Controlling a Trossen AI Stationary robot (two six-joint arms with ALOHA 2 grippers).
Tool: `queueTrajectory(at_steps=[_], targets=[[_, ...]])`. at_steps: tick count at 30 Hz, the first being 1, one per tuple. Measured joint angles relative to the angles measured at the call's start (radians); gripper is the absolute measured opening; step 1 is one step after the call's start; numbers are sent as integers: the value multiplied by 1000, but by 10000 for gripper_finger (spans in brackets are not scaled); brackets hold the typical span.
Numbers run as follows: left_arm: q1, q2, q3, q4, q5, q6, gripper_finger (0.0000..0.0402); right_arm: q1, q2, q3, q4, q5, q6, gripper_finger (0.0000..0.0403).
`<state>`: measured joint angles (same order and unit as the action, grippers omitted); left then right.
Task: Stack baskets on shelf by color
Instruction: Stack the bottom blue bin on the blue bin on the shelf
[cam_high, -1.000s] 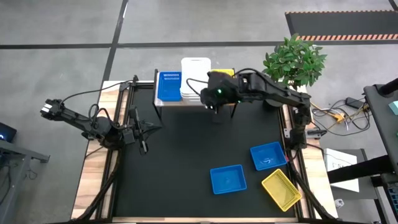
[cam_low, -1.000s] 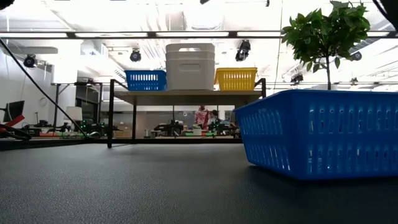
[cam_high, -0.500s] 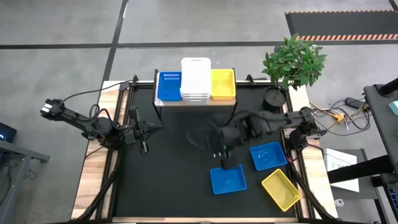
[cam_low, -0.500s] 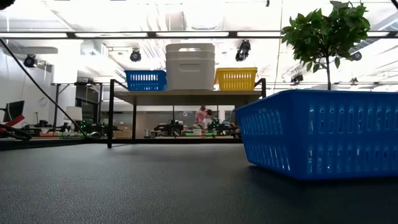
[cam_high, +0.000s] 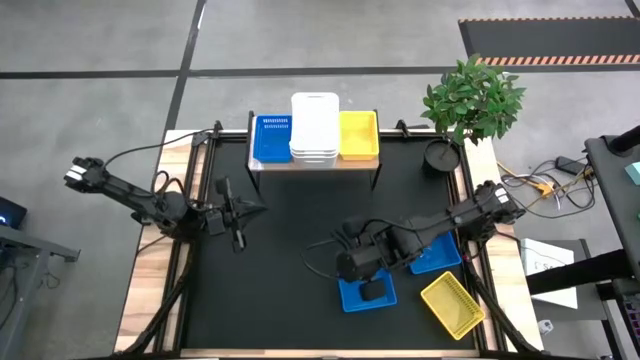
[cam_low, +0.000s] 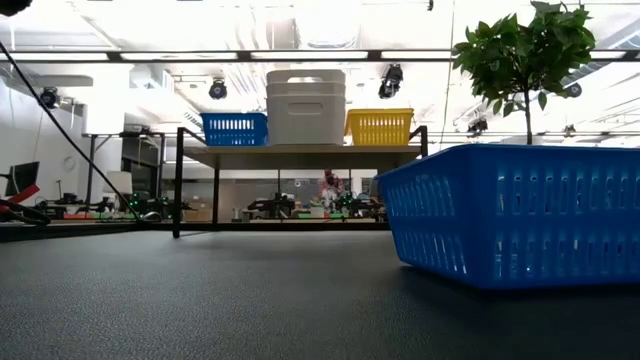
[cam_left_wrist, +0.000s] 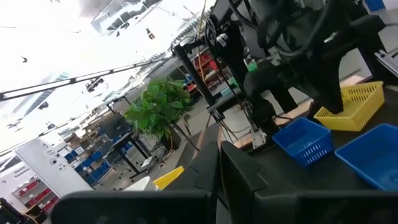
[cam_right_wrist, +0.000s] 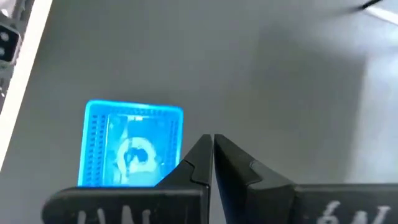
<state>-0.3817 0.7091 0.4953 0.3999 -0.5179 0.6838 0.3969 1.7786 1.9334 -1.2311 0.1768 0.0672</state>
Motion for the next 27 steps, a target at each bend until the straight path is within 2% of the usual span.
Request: queueTrajectory(at_steps=[5, 9, 12, 16, 19, 21, 27], targets=[[0, 56, 2, 59, 1, 0, 2, 31, -47, -140, 100, -1, 29, 8], [0, 120, 2, 119, 6, 0, 1, 61, -131, -298, 271, 5, 6, 8], [0, 178, 10, 154, 18, -1, 1, 75, -214, -460, 495, 8, -74, 8], [0, 265, 27, 232, 24, -2, 2, 72, -335, -706, 880, 10, -250, 8], [0, 336, 30, 283, 39, -68, 2, 39, -404, -887, 1181, 12, -374, 8], [0, 387, 29, 306, 61, -133, 2, 4, -444, -989, 1313, 18, -407, 8], [0, 536, 48, 324, 137, -351, 2, -88, -626, -1203, 1439, 34, -419, 8]])
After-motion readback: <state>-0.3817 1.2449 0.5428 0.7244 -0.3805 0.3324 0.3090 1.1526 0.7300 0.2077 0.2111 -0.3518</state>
